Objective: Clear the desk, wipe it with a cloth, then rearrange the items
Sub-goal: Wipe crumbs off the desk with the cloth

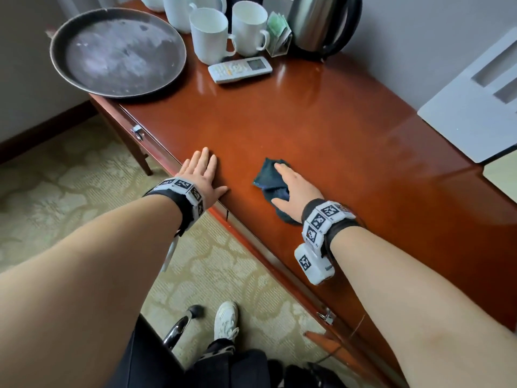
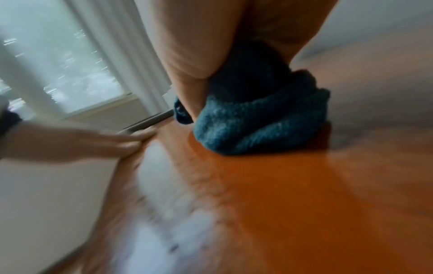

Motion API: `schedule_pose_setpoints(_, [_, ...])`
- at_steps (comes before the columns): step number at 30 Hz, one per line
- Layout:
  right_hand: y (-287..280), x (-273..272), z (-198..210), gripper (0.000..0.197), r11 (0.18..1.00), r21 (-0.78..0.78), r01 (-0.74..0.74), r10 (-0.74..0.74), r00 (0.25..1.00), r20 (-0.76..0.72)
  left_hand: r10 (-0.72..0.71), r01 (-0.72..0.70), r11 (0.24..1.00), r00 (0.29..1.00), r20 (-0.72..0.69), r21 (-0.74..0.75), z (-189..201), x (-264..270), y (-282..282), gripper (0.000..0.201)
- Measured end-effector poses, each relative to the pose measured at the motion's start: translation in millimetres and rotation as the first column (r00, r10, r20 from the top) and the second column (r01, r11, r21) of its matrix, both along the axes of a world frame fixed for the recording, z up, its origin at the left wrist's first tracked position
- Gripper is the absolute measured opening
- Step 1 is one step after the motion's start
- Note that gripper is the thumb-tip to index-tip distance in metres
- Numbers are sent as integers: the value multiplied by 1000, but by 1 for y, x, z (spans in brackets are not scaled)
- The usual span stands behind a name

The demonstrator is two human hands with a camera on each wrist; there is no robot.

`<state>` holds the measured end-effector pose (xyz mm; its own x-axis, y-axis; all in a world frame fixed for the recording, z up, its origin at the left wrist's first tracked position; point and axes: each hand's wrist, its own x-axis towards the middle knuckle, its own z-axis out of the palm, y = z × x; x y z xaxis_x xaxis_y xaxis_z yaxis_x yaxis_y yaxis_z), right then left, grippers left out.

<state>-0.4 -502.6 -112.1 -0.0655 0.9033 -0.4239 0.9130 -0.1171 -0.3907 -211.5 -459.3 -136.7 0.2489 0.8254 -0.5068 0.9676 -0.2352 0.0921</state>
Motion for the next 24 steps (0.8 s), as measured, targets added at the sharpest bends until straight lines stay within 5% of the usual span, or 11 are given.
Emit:
schedule_pose_setpoints(3, [-10, -32, 9, 67, 939, -22, -343, 343, 939, 3, -38, 38, 999, 998, 51, 1, 1, -12, 10, 64])
schedule_pose_setpoints(5, [-16, -39, 12, 63, 898, -83, -432, 429, 902, -47, -75, 75, 997, 997, 33, 12, 2, -18, 15, 62])
schedule_pose_setpoints(10, [12, -12, 33, 55, 996, 56, -62, 73, 971, -229, 111, -118, 986, 992, 59, 119, 4, -17, 36, 75])
schedule_pose_setpoints(15, [71, 25, 37, 47, 908, 221, 357, -318, 928, -192, 143, -144, 986, 990, 20, 83, -6, -16, 54, 84])
schedule_pose_setpoints(20, [114, 21, -2, 53, 918, 85, 386, -390, 920, 32, 125, -126, 990, 992, 18, 69, -13, -18, 57, 84])
schedule_pose_setpoints(24, [113, -9, -7, 66, 994, 48, 100, -103, 992, 67, 125, -126, 990, 992, 22, 65, -16, -19, 60, 76])
